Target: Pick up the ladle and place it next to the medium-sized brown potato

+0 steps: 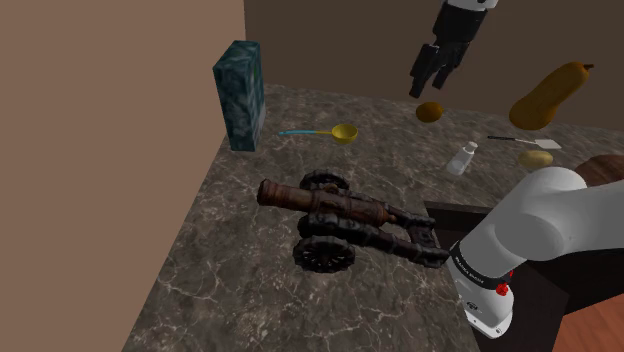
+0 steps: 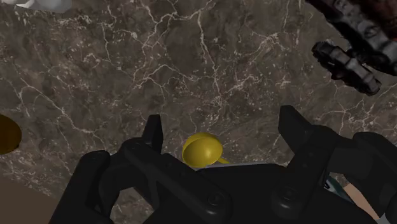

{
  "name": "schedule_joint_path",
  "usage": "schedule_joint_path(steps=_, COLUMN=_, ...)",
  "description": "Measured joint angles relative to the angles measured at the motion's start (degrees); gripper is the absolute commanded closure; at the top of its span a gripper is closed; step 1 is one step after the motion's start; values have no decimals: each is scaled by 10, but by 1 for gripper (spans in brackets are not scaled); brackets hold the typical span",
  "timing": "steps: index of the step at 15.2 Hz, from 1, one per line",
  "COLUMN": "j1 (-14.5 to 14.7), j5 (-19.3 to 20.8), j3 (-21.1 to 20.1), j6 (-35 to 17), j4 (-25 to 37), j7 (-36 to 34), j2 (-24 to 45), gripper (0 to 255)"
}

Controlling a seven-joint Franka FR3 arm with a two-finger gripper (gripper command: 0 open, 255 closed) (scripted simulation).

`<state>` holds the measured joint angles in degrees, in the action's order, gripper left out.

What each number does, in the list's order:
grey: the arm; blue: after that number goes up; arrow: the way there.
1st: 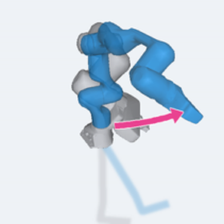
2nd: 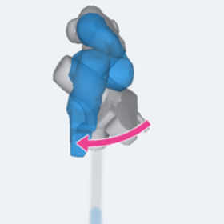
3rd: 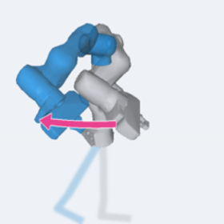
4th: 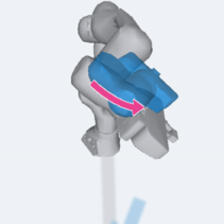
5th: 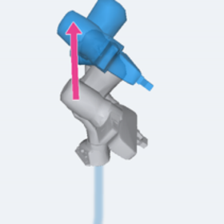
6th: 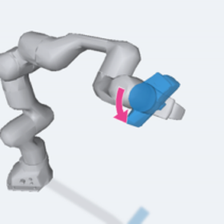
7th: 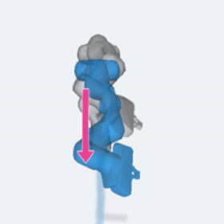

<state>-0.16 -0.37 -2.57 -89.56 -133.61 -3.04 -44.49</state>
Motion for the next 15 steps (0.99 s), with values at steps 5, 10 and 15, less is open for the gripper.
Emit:
schedule_joint_path(steps=5, j1=13, j5=7, j3=23, j6=-44, j4=-2, j7=59, j2=52, gripper=0)
schedule_joint_path(steps=10, j1=31, j5=13, j3=60, j6=-109, j4=19, j7=162, j2=155, gripper=0)
schedule_joint_path(steps=15, j1=52, j5=3, j3=82, j6=-162, j4=63, j7=260, j2=271, gripper=0)
